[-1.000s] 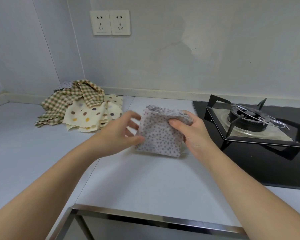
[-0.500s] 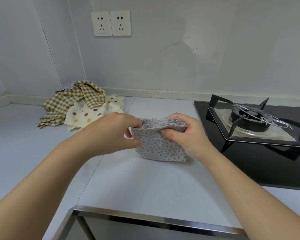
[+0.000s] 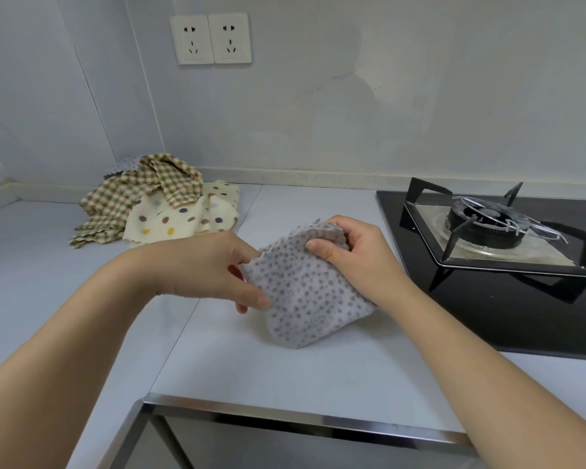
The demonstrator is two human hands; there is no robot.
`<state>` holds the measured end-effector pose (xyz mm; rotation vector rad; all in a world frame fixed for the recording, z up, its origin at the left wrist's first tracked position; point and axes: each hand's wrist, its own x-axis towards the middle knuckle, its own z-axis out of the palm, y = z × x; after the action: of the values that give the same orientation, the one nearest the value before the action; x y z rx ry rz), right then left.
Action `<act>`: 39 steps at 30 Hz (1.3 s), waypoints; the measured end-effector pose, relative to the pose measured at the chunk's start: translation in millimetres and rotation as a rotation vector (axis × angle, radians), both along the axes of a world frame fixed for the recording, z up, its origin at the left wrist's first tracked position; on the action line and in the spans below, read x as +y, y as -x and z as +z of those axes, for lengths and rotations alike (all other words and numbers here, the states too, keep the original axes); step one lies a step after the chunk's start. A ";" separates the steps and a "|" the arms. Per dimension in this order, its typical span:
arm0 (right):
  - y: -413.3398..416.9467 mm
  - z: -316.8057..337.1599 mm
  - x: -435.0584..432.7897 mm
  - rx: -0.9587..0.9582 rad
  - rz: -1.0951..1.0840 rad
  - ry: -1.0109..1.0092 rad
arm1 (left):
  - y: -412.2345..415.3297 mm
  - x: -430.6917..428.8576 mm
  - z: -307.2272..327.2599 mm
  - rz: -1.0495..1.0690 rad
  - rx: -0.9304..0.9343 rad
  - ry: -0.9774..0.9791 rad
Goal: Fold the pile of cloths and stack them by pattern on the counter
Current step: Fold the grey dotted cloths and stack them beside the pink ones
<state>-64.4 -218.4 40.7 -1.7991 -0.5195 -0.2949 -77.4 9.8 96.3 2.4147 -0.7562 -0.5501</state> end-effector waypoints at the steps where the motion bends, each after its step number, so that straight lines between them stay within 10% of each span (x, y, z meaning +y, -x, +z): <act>1: -0.4 1.5 -0.7 0.021 0.013 -0.022 | -0.8 -0.1 -1.8 -0.043 0.058 0.008; 15: -7.2 -10.9 -4.5 0.514 0.142 0.041 | -19.5 20.1 -25.6 -0.166 0.384 0.502; 31: -8.0 -13.6 0.5 0.439 0.205 0.004 | -16.1 11.2 -35.7 -0.101 0.442 0.078; 39: -7.4 -16.1 -9.6 0.700 0.396 -0.077 | -18.2 18.7 -35.6 -0.145 0.513 0.183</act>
<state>-57.0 -228.0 24.6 -1.5514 -0.3380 0.5659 -59.3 28.5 60.7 1.9367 -0.7172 -1.0570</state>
